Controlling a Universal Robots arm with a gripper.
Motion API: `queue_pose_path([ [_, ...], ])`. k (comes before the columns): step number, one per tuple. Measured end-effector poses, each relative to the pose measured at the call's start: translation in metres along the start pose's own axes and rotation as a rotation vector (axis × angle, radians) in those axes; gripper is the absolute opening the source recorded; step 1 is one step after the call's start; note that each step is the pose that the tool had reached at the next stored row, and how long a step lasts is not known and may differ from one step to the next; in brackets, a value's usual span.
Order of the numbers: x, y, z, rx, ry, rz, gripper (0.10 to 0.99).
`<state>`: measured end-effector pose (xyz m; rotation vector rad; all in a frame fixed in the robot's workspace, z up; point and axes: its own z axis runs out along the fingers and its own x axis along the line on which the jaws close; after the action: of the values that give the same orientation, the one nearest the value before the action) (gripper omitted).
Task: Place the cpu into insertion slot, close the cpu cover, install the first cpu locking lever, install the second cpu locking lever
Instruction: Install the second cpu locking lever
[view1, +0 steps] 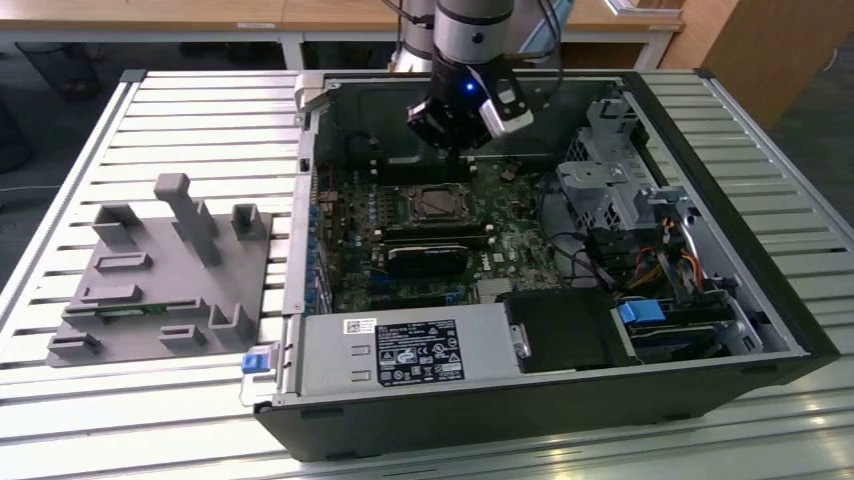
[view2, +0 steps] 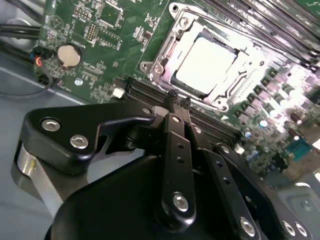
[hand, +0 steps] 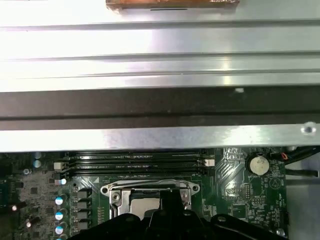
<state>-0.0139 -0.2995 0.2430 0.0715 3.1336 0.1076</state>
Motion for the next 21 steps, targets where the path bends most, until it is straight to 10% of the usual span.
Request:
queue_pose_path([
  [13,-0.0010,-0.0214,-0.0036,-0.003,0.0001,0.000,0.106],
  [18,-0.0011,-0.0235,-0.0035,-0.069,0.0038,0.001,0.106],
  [21,-0.0013,-0.0287,-0.0033,-0.075,0.0043,0.001,0.106],
])
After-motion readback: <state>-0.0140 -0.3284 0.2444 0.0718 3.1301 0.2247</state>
